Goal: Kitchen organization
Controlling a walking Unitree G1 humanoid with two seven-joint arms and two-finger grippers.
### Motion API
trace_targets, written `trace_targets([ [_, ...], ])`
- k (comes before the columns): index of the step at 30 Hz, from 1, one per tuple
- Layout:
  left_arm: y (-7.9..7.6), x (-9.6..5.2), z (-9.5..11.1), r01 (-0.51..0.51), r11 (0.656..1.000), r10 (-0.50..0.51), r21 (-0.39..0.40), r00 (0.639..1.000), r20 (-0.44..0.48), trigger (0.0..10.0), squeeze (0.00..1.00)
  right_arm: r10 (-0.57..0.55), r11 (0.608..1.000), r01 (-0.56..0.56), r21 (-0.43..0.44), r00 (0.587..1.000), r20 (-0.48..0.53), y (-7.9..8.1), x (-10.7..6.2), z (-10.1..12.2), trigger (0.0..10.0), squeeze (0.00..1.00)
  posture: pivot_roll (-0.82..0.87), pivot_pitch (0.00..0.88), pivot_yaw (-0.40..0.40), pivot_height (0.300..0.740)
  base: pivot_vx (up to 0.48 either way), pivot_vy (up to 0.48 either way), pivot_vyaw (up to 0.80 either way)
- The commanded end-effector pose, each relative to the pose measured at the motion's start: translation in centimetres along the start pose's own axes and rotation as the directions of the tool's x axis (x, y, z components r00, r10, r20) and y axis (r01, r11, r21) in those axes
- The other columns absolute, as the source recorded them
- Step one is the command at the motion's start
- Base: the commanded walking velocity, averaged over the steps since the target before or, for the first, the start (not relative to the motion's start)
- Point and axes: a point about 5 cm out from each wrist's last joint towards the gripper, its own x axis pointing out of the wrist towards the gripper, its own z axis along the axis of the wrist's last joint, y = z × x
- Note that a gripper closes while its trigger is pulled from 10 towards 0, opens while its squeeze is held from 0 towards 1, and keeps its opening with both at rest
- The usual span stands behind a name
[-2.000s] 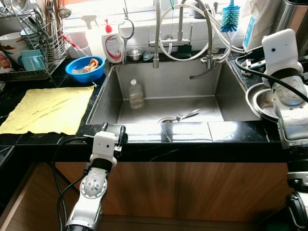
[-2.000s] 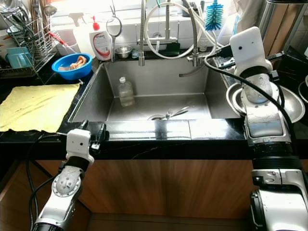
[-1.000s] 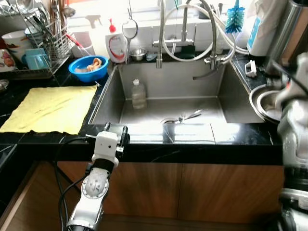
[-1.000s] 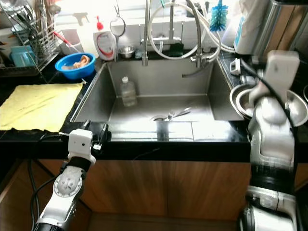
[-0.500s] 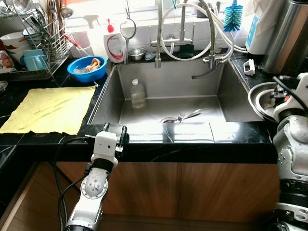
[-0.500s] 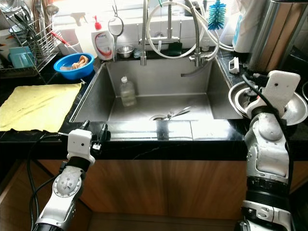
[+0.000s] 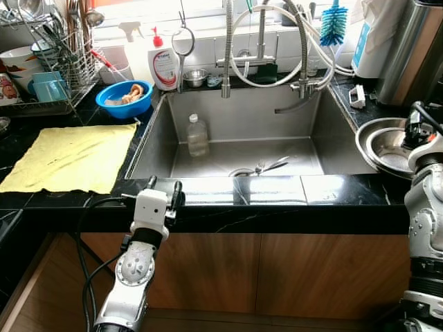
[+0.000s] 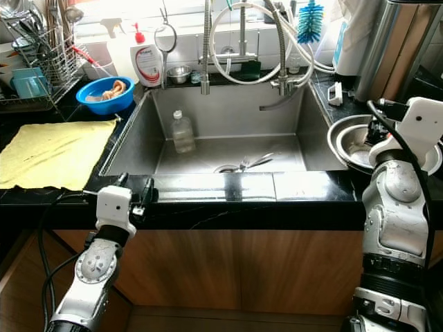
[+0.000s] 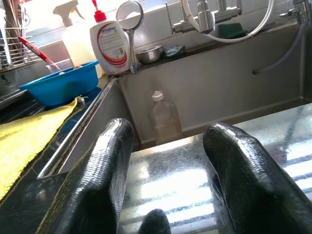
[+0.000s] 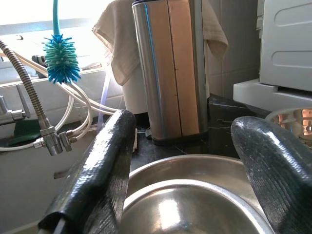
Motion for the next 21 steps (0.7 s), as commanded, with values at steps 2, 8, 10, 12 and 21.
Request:
trace_targets([
  [2,-0.1,-0.8,-1.5,0.023,1.000,-0.021,0.016,0.996,-0.084,10.0,0.00,0.007,1.000,-0.008,0.001,1.000,0.024,0.2,-0.1,0.6,10.0,1.00,-0.15,0.000,0.085,0.740,0.000,0.000,0.00],
  [8,-0.1,-0.8,-1.5,0.023,1.000,-0.021,0.016,0.996,-0.084,10.0,0.00,0.007,1.000,-0.007,0.001,1.000,0.024,0.2,-0.1,0.6,10.0,1.00,-0.15,0.000,0.085,0.740,0.000,0.000,0.00],
  [10,-0.1,-0.8,-1.5,0.023,1.000,-0.022,0.016,0.996,-0.084,10.0,0.00,0.004,1.000,-0.004,-0.007,1.000,0.022,0.0,-0.1,0.6,10.0,1.00,-0.15,0.000,0.086,0.740,0.000,0.000,0.00],
  [12,0.0,-0.7,-1.6,0.026,1.000,-0.024,0.018,0.996,-0.085,10.0,0.00,-0.082,0.992,0.086,0.089,0.995,-0.049,-1.6,-0.2,-0.4,10.0,1.00,-0.15,0.000,0.092,0.740,0.000,0.000,0.00],
  [21,0.0,-0.6,-1.4,0.021,1.000,-0.020,0.018,0.997,-0.074,10.0,0.00,0.261,0.962,-0.258,-0.086,0.965,0.023,4.2,-1.4,-1.6,10.0,0.00,-0.14,0.000,0.082,0.740,0.000,0.000,0.00],
])
